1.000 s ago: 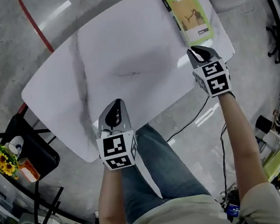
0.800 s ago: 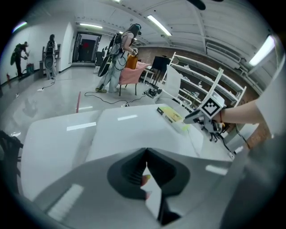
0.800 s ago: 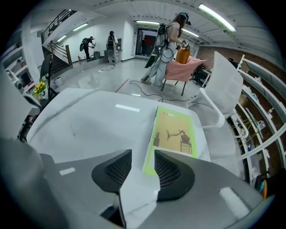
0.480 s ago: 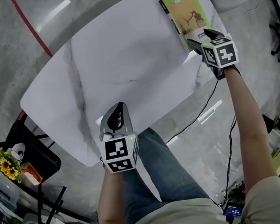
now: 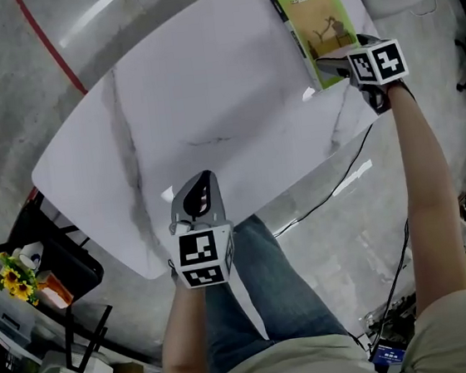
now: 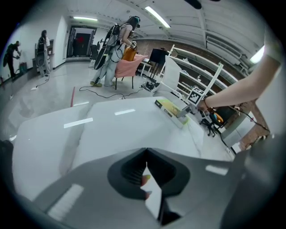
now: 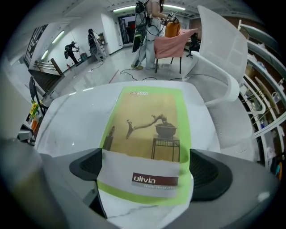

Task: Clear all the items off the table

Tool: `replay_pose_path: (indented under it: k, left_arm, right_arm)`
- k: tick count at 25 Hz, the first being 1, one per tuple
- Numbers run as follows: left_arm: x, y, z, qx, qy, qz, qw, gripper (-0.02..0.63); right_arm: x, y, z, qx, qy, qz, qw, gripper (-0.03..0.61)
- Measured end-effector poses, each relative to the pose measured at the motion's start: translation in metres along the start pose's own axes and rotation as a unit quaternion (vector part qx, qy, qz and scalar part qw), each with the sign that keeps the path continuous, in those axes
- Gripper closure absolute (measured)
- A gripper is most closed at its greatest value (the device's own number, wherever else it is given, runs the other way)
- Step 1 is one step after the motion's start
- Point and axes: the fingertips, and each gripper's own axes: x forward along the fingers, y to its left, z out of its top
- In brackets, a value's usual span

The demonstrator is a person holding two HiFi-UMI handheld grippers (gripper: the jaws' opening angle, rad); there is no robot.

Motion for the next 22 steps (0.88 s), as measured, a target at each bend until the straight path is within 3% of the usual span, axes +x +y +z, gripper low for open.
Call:
replay_pose_path:
  k: [9, 22]
  left_arm:
    - [0.008, 0.004, -0.006, -0.009, 0.012, 0.004, 0.9999, 0.604]
    - [0.007, 0.003, 0.01, -0.011, 0.0, 0.008, 0.9999, 0.604]
  right_arm:
    - [0.004, -0.028, 0.008, 0.015, -0.008, 0.018, 1.0, -0.018]
    - [0.0, 0.007, 0.004, -0.022, -0.002, 0.015, 1.0, -0.017]
